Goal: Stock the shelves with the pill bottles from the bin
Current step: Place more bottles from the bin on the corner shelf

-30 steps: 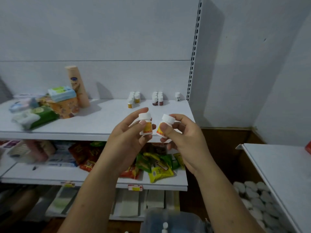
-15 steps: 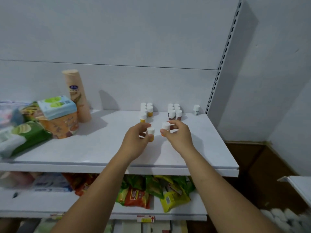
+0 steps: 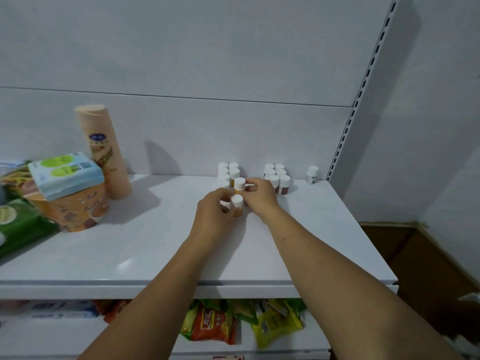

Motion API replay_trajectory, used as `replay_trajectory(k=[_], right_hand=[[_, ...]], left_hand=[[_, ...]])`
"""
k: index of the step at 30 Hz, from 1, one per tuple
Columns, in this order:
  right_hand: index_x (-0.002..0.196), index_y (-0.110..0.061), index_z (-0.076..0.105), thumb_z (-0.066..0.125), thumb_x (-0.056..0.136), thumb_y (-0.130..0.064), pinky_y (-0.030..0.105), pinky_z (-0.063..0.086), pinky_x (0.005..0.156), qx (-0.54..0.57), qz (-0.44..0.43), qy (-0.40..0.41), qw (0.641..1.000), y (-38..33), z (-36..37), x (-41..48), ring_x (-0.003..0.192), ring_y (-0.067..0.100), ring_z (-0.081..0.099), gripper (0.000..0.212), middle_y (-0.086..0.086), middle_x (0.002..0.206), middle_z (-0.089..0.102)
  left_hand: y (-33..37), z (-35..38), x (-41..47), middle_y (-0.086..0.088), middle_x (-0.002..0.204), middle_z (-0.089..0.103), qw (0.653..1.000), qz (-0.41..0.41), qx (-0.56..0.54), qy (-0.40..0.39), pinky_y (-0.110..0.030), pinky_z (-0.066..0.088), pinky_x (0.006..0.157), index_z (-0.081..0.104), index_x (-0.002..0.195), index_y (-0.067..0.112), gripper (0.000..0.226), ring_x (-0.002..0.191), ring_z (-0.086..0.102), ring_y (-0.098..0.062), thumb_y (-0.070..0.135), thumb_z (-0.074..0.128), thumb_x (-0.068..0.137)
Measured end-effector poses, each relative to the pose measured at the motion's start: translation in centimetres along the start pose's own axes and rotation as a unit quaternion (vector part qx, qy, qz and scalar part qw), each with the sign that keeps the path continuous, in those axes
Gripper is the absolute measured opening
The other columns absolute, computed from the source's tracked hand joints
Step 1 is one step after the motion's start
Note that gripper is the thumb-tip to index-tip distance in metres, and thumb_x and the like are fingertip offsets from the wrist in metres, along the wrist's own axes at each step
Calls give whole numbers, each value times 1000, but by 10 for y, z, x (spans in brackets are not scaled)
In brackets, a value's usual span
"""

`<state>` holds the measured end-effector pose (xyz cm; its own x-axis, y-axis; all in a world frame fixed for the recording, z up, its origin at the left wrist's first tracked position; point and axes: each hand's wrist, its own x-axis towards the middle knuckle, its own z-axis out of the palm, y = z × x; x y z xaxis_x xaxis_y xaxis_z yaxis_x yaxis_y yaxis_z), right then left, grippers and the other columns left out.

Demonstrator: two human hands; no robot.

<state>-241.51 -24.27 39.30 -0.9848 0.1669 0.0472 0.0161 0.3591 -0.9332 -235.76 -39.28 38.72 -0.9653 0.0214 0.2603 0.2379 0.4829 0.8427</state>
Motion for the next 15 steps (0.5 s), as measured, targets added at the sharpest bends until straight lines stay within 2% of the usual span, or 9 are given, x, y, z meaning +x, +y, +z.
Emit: replay_trajectory(k=[4, 6, 8, 10, 12, 14, 15], right_hand=[[141, -16, 62, 64, 92, -20, 43, 57, 101, 14, 21, -19, 1000, -2, -4, -4, 111, 21, 70, 49, 2, 120, 76], [145, -12, 57, 60, 92, -21, 44, 54, 106, 28, 26, -30, 999, -2, -6, -8, 115, 19, 68, 54, 1, 124, 74], [141, -5, 58, 55, 98, -14, 44, 52, 107, 30, 19, -34, 999, -4, -9, -14, 115, 20, 68, 44, 0, 119, 75], [131, 1, 62, 52, 102, -10, 48, 51, 107, 33, 15, -29, 999, -3, -10, -16, 118, 32, 67, 32, 14, 119, 74], [115, -2, 68, 50, 100, -5, 51, 50, 107, 45, 20, -34, 998, -3, -12, -19, 117, 35, 67, 23, 15, 113, 75], [110, -2, 65, 47, 96, 0, 54, 48, 110, 59, 21, -46, 997, 0, -13, -17, 120, 37, 65, 23, 16, 110, 75], [115, 2, 63, 47, 94, 3, 53, 47, 112, 63, 20, -56, 996, 2, -14, -16, 124, 36, 63, 26, 19, 118, 72]], left_hand=[[5, 5, 1, 15, 105, 62, 1000, 3, -2, 9, -10, 47, 69, 66, 115, 34, 32, 77, 68, 4, 27, 82, 88], [8, 7, 0, 13, 105, 64, 1000, 10, -7, 7, -6, 45, 66, 66, 112, 37, 27, 77, 68, 6, 26, 79, 91], [8, 10, -1, 11, 106, 67, 1000, 15, -17, 6, -4, 46, 67, 70, 112, 32, 21, 80, 70, 5, 28, 76, 93], [7, 13, 0, 11, 108, 70, 1000, 14, -23, 3, -2, 46, 70, 74, 118, 31, 23, 84, 71, 5, 31, 73, 95], [6, 14, -1, 13, 109, 74, 1000, 15, -24, -6, -4, 49, 76, 75, 118, 33, 23, 92, 72, 4, 28, 68, 97], [5, 16, -1, 14, 110, 76, 1000, 23, -16, -13, -6, 51, 84, 74, 121, 30, 29, 102, 71, 3, 19, 63, 96], [5, 16, -2, 13, 112, 77, 999, 26, -13, -16, -5, 50, 85, 73, 123, 27, 32, 106, 70, 1, 16, 62, 96]])
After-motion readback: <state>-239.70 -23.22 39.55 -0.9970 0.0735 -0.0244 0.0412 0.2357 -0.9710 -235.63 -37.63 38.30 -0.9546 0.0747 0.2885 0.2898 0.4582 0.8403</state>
